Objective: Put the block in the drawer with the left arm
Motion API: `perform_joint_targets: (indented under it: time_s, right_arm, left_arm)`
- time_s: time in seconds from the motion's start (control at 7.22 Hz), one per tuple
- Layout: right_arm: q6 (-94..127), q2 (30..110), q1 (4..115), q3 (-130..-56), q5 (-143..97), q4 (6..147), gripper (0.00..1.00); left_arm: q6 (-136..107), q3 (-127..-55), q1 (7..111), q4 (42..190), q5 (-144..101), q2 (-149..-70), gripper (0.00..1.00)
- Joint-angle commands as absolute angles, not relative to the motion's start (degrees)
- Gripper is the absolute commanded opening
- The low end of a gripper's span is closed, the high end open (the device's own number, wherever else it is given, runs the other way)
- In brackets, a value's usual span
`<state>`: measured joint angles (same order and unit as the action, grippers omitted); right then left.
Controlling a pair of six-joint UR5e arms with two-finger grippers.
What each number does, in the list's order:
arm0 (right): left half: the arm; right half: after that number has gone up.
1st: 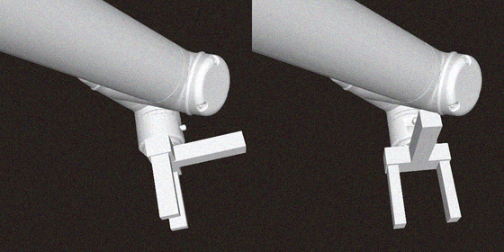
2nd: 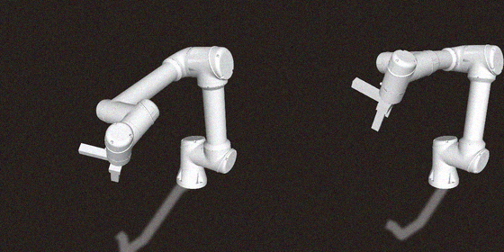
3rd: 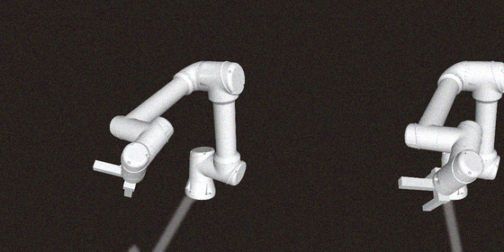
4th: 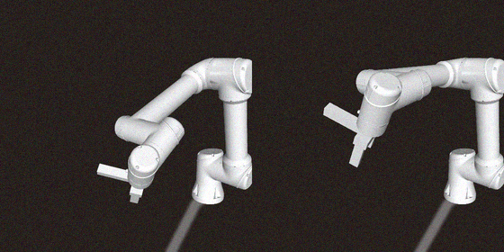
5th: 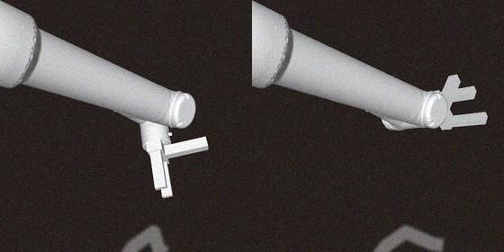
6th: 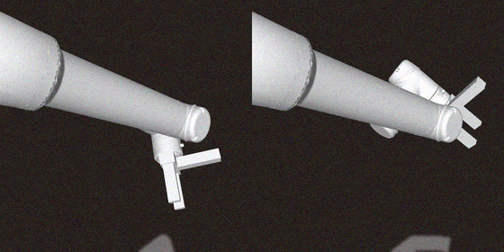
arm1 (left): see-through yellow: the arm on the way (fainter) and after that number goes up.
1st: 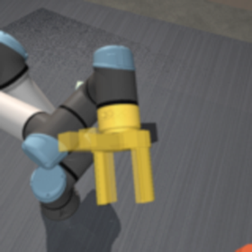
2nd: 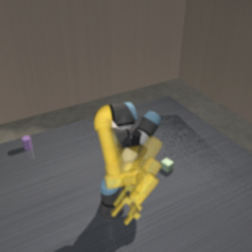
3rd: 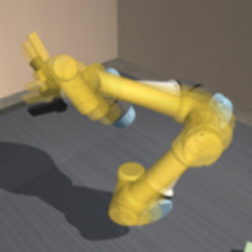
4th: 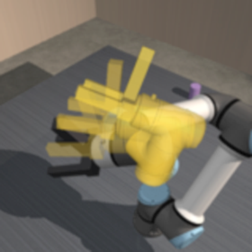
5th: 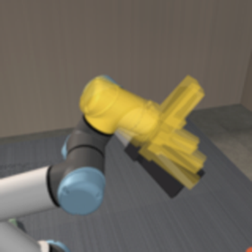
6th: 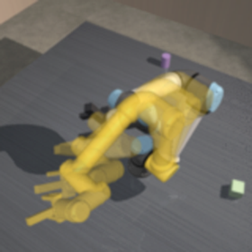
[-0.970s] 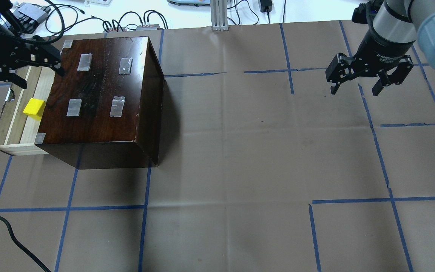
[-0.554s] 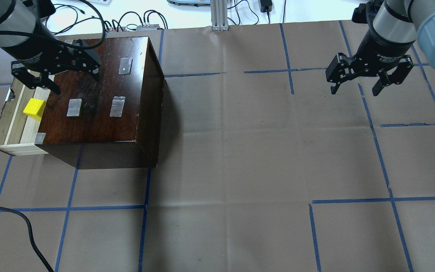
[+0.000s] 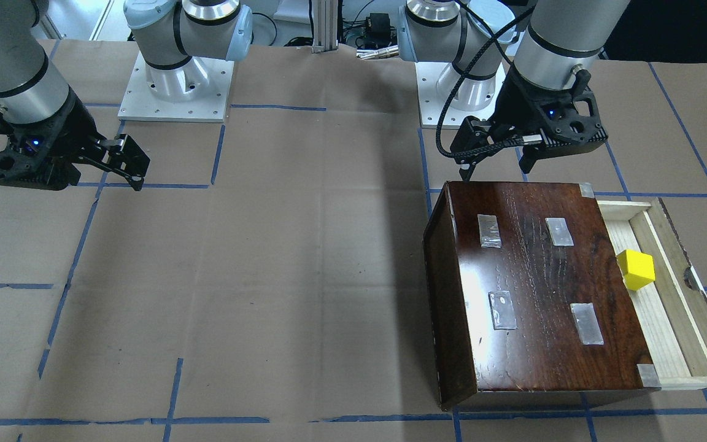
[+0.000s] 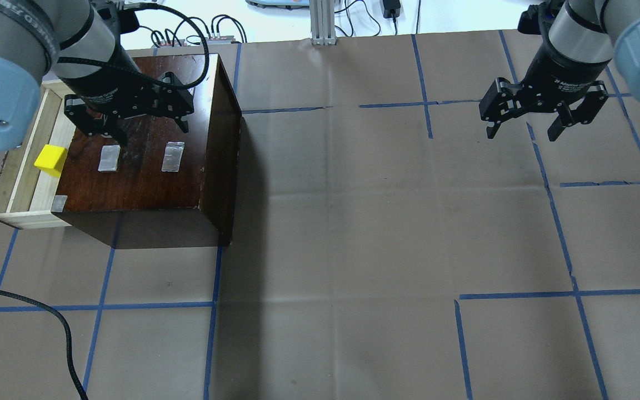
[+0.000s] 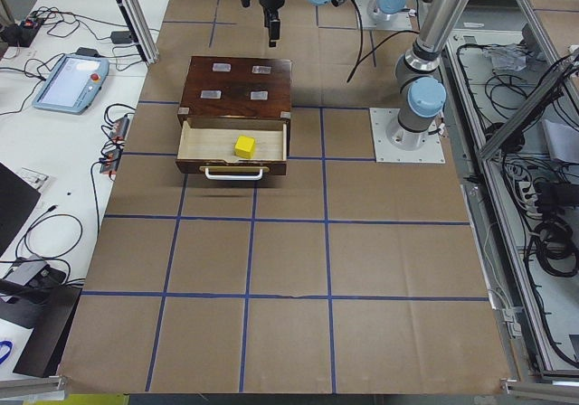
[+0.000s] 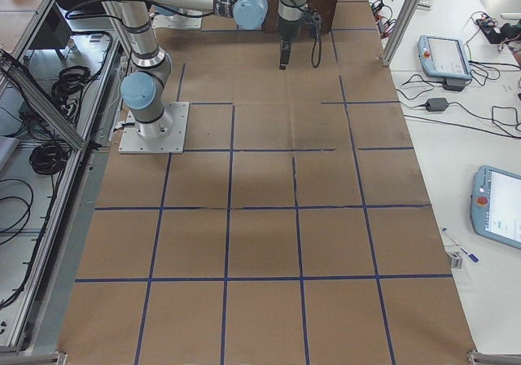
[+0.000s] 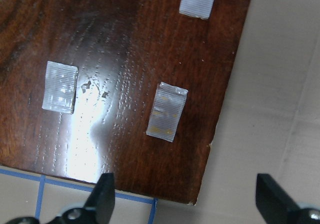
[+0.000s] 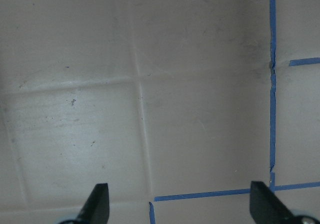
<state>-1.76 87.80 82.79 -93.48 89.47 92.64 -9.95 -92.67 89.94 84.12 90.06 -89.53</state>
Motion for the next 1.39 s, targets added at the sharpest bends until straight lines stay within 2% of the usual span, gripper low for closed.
perform_joint_targets:
  time_s: [0.0, 1.25]
  right_arm:
    - [-1.76, 87.8, 82.79, -93.51, 89.47, 92.55, 1.0]
    - [-1.76, 87.8, 82.79, -93.52, 89.47, 92.64, 1.0]
  left_arm:
    - [-6.27, -92.81, 90.7, 84.2, 90.26, -89.65, 0.99]
    - [1.05, -94.83, 91.14, 84.37, 90.09, -89.47, 0.99]
